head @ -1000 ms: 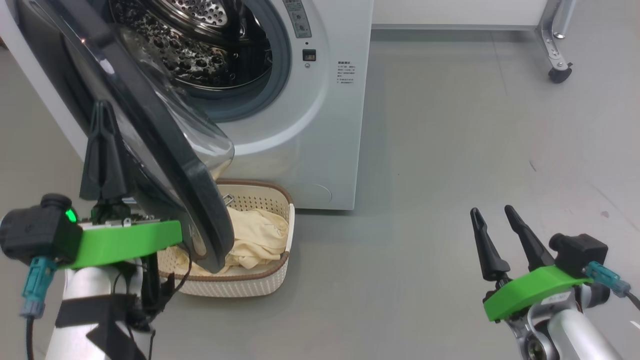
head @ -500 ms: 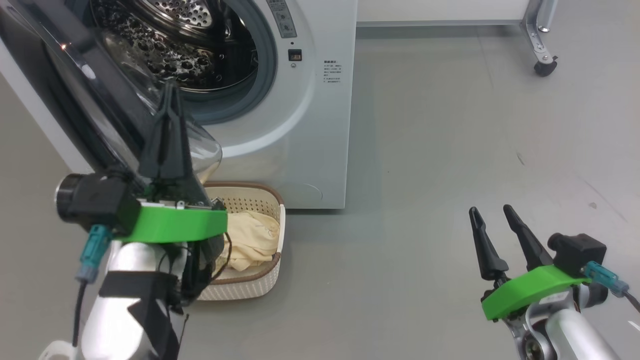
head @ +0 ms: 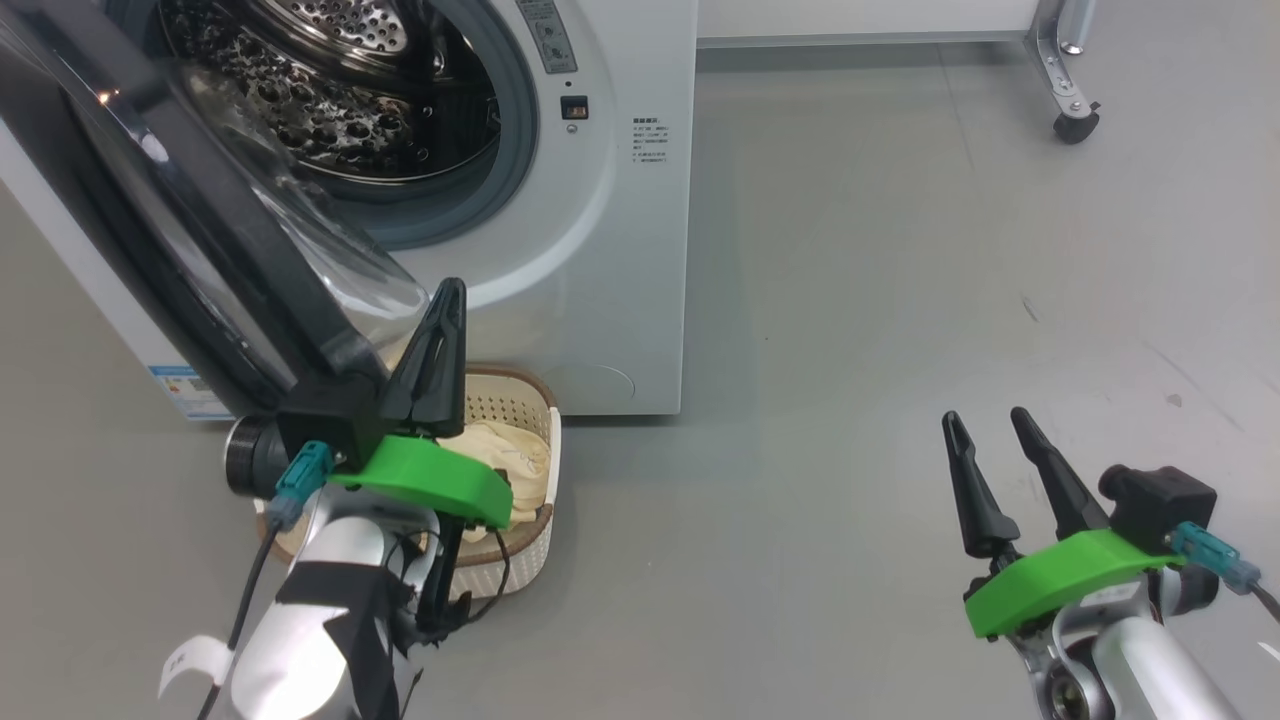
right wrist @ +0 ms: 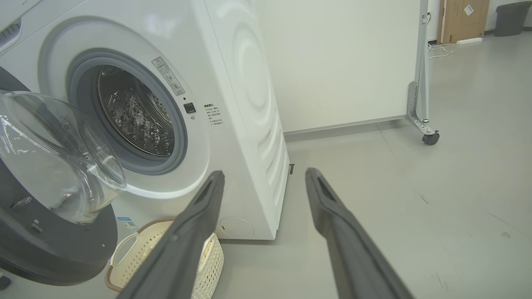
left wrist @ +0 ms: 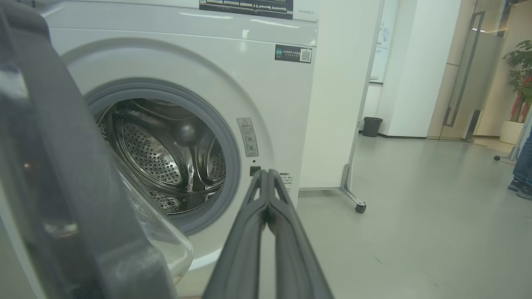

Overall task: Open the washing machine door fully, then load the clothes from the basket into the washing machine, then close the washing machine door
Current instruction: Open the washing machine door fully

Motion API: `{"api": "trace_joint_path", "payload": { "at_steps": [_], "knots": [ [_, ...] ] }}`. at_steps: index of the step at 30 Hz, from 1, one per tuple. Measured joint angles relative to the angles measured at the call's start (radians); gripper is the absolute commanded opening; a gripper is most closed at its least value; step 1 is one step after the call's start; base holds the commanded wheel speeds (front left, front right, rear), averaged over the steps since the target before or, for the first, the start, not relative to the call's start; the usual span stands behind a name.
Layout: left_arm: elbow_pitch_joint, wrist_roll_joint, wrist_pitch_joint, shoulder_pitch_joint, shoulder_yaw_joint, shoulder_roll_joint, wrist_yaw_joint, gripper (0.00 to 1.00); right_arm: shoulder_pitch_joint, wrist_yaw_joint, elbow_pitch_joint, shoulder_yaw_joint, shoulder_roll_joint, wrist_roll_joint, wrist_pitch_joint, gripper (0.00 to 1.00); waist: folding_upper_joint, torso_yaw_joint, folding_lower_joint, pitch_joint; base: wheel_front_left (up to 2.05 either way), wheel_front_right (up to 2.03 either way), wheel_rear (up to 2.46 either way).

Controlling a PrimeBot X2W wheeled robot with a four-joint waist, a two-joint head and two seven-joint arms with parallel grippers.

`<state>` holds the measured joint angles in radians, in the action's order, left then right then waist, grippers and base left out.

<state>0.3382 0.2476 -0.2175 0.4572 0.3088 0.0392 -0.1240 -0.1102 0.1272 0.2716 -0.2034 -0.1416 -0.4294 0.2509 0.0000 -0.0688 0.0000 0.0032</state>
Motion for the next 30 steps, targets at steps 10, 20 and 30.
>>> {"api": "trace_joint_path", "payload": {
  "at_steps": [10, 20, 30],
  "knots": [
    [0.123, 0.096, 0.025, 0.017, 0.065, 0.001, -0.003, 0.00, 0.000, 0.000, 0.005, 0.006, 0.005, 0.002, 0.000, 1.00, 0.0000, 0.000, 0.0000, 0.001, 0.00, 0.00, 0.00],
    [0.252, 0.116, 0.023, 0.040, 0.067, 0.005, -0.004, 0.00, 0.000, 0.000, 0.005, 0.006, 0.008, 0.008, 0.000, 1.00, 0.0000, -0.005, 0.0000, 0.003, 0.00, 0.00, 0.00],
    [0.322, 0.124, -0.003, 0.052, 0.067, 0.005, -0.005, 0.00, 0.000, 0.000, 0.005, 0.008, 0.008, 0.008, 0.000, 1.00, 0.0000, 0.003, 0.0000, 0.005, 0.00, 0.00, 0.00]
  ]
}}
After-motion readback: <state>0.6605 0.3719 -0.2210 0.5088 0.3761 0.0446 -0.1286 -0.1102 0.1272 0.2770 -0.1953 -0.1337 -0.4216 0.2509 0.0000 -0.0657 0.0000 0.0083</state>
